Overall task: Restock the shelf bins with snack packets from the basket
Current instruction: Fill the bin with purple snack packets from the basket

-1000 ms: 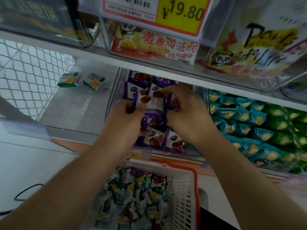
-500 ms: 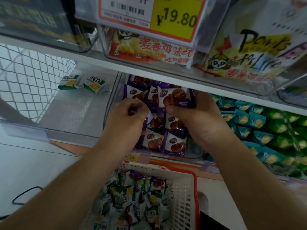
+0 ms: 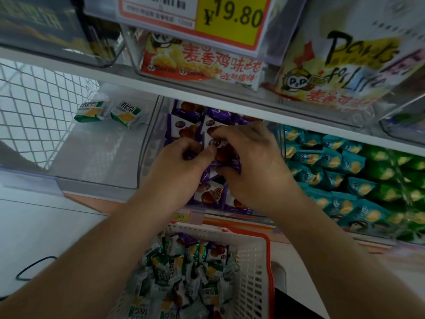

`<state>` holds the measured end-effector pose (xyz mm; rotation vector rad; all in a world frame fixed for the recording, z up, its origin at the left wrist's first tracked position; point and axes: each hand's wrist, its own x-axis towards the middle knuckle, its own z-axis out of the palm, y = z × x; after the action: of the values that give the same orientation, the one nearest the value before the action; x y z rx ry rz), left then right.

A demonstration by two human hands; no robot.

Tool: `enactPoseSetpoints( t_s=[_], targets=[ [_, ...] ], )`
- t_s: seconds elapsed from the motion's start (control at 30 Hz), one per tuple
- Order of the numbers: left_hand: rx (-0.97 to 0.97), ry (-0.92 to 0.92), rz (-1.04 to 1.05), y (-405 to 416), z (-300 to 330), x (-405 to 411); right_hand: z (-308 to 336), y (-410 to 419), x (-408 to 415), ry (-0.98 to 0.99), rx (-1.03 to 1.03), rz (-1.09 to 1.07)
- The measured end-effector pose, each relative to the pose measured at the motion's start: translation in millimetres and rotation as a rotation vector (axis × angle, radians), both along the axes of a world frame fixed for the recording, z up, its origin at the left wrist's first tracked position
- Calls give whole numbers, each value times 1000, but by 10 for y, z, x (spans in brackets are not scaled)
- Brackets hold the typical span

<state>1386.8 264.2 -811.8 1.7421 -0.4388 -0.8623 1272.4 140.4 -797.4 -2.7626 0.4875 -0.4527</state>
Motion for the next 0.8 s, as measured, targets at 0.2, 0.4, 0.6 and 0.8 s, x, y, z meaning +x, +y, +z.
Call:
enactPoseSetpoints(
  t_s=[0.2, 0.4, 0.6, 0.8],
  targets=[
    [35, -90, 40, 68, -83, 37, 44, 30, -16, 350, -91, -271],
    [56, -75, 46, 57, -93, 42, 11, 198, 57, 594, -126, -382],
    [32, -29, 45, 66, -60, 56, 119, 235, 69, 672, -70, -393],
    [-112, 146, 116, 47, 28, 36, 198, 88, 61, 209, 304, -321]
  ],
)
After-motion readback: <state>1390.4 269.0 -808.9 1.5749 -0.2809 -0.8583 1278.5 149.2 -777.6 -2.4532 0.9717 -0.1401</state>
